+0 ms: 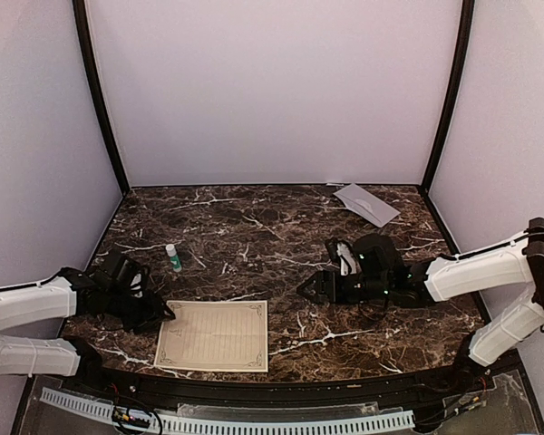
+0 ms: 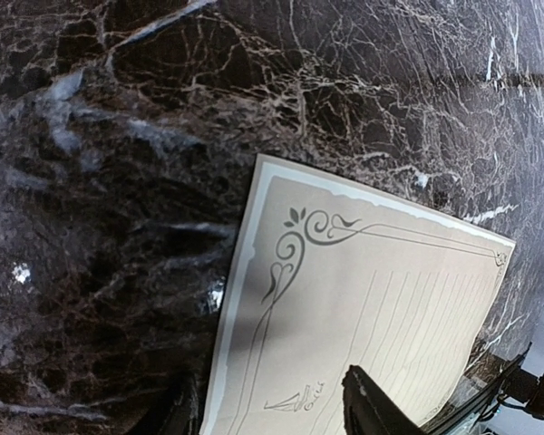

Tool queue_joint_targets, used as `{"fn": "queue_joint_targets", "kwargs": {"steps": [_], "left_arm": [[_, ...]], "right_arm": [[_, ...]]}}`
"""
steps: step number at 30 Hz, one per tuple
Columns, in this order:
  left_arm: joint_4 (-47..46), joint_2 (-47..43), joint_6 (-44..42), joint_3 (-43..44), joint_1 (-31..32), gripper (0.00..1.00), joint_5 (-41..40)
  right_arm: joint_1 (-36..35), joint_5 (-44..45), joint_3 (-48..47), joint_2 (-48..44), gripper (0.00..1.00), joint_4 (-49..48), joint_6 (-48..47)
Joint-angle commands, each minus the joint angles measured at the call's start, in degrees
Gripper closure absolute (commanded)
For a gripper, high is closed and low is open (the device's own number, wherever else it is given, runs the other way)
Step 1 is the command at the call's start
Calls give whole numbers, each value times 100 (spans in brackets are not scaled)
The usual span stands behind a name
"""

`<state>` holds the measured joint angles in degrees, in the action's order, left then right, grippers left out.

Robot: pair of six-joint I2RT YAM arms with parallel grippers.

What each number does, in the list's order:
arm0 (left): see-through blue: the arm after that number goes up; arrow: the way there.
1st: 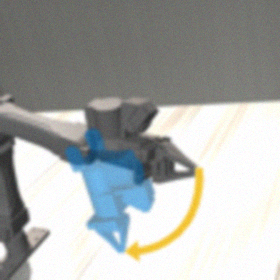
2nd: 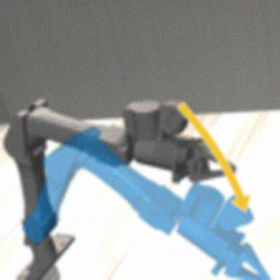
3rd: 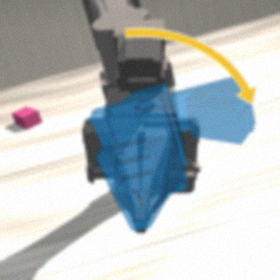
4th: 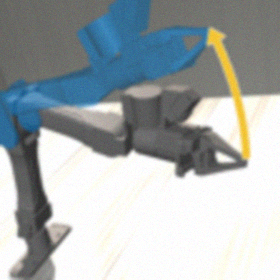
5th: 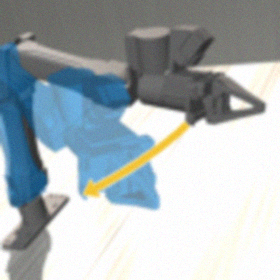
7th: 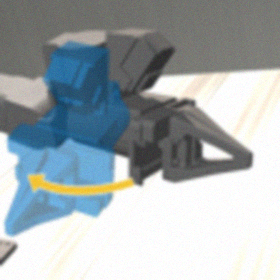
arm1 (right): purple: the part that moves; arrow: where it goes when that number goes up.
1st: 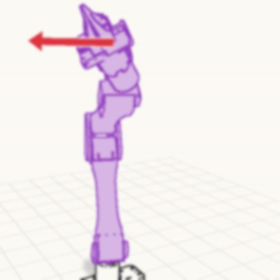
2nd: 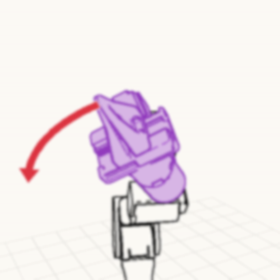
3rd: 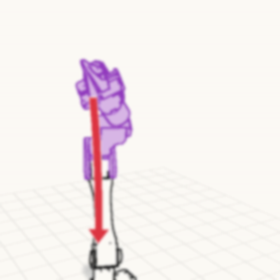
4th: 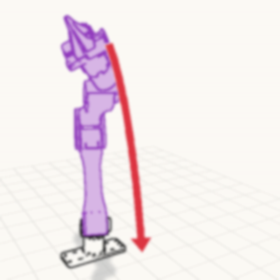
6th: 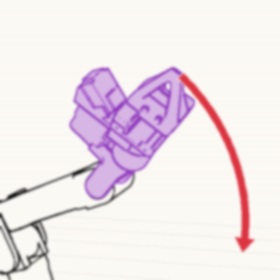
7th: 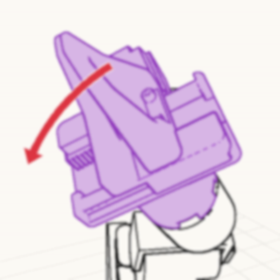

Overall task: Place the letter into the envelope and seal it
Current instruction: Adjust the letter at the center of the board.

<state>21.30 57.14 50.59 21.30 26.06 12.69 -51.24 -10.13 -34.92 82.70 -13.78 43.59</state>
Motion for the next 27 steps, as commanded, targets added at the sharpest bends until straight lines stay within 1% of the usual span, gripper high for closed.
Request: {"fn": "queue_joint_targets", "kwargs": {"steps": [1,4,7,9,13,15,17,20,25,27], "left_arm": [[135,91,-23,-31,47,47,-284],[-106,266,-86,-151,48,51,91],[-236,624,-232,-122,60,55,393],[-257,801,-408,-17,89,59,502],[-426,1071,-683,142,237,61,625],[-774,1257,-745,154,300,63,774],[-1012,1503,-789,201,423,63,876],[-1325,1984,-811,398,790,63,888],[-2010,2608,-735,863,1441,64,795],[-2227,2814,-708,1050,1604,64,792]], "right_arm": [[-52,-15,-89,35,15,-248,-12],[-56,-15,2,-9,15,-329,5],[-52,-23,109,-43,15,-458,9],[-53,-3,108,-25,15,-450,-20],[-52,-19,8,-28,15,-297,-58],[-52,-15,2,-92,15,-246,-85],[-47,34,52,-199,15,-235,-66],[-52,107,131,-342,15,-234,22],[-52,154,200,-484,15,-113,138],[-53,215,229,-581,15,-10,154]]}}
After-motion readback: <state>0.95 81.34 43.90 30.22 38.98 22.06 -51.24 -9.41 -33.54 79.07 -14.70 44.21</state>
